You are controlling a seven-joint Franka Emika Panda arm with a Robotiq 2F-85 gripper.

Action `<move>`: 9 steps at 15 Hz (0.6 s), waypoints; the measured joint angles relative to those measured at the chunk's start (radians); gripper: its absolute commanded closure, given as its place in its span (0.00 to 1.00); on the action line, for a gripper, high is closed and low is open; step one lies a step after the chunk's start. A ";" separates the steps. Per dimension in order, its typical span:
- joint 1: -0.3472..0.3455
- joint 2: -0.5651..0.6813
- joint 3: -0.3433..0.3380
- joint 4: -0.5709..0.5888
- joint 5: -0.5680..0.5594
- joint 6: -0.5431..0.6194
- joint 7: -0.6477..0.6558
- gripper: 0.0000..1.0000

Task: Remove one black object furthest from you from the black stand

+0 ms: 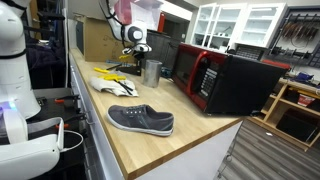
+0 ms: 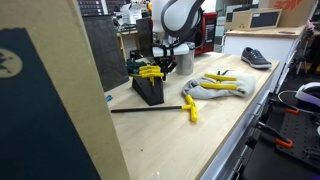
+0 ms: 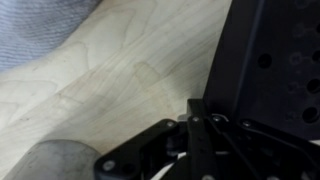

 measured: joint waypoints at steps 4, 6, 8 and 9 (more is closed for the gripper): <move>0.020 -0.001 -0.001 0.013 0.000 0.049 0.037 1.00; 0.032 -0.001 -0.001 0.025 0.000 0.056 0.051 1.00; 0.042 -0.001 -0.001 0.034 0.000 0.064 0.059 1.00; 0.047 -0.001 -0.001 0.037 0.000 0.068 0.067 1.00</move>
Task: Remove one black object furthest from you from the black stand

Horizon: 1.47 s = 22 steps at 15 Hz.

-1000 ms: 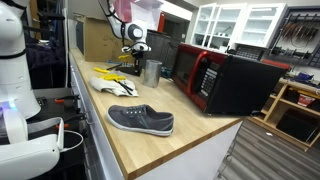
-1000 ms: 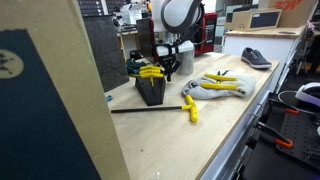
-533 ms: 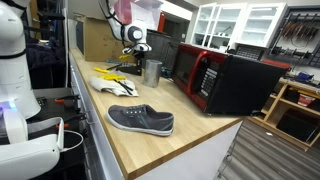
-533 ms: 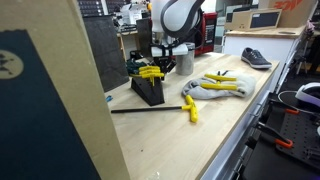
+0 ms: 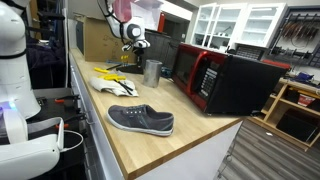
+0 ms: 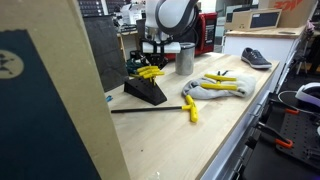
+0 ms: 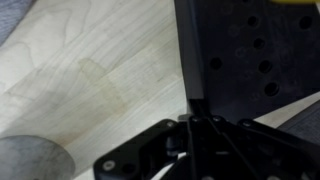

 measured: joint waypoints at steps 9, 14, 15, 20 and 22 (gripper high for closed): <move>0.018 -0.038 0.017 0.030 0.006 0.025 0.005 0.73; -0.003 -0.216 0.052 0.012 0.003 -0.061 -0.188 0.37; -0.015 -0.250 0.072 0.012 0.022 -0.113 -0.256 0.29; -0.046 -0.327 0.137 0.013 0.151 -0.320 -0.568 0.00; -0.051 -0.324 0.148 0.013 0.163 -0.376 -0.674 0.00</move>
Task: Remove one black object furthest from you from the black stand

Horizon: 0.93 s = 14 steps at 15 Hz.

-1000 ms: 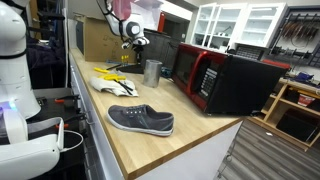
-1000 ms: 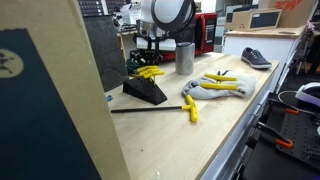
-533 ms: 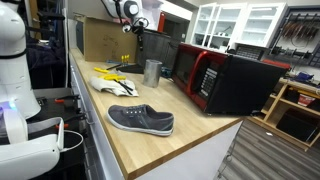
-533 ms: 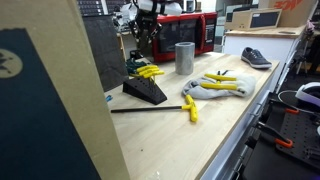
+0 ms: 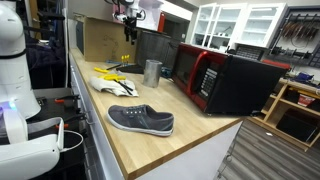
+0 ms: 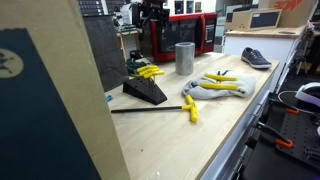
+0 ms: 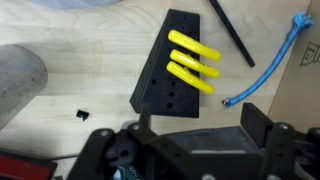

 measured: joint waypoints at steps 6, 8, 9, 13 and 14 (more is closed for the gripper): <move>-0.005 0.047 0.013 0.009 -0.034 -0.081 -0.296 0.00; -0.004 0.067 0.020 0.013 -0.077 -0.081 -0.366 0.00; -0.004 0.074 0.021 0.013 -0.082 -0.081 -0.367 0.00; -0.005 0.077 0.022 0.013 -0.082 -0.081 -0.367 0.00; -0.005 0.079 0.022 0.013 -0.082 -0.081 -0.364 0.00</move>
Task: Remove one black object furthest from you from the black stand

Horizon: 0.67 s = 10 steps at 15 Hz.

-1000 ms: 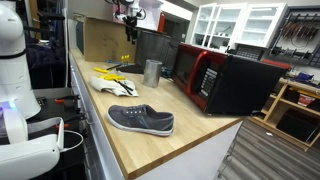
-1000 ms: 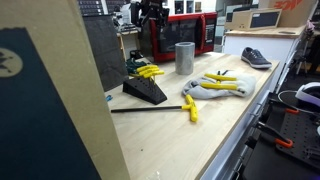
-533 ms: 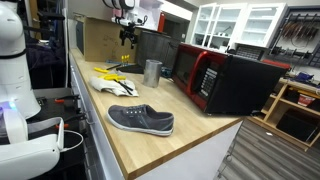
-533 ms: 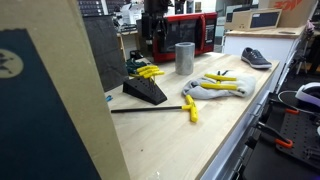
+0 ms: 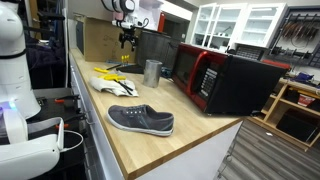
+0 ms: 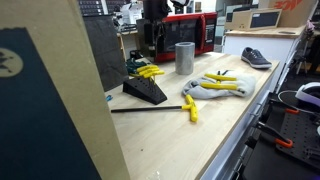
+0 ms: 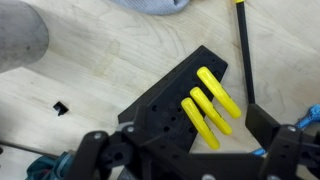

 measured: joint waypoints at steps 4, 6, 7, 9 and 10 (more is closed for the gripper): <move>0.000 0.018 0.006 0.002 0.000 0.000 -0.028 0.00; 0.000 0.029 0.016 0.011 -0.001 -0.001 -0.078 0.00; 0.000 0.038 0.021 0.018 0.000 -0.003 -0.109 0.00; 0.000 0.061 0.030 0.041 -0.001 -0.019 -0.171 0.00; 0.000 0.075 0.032 0.055 -0.003 -0.028 -0.199 0.00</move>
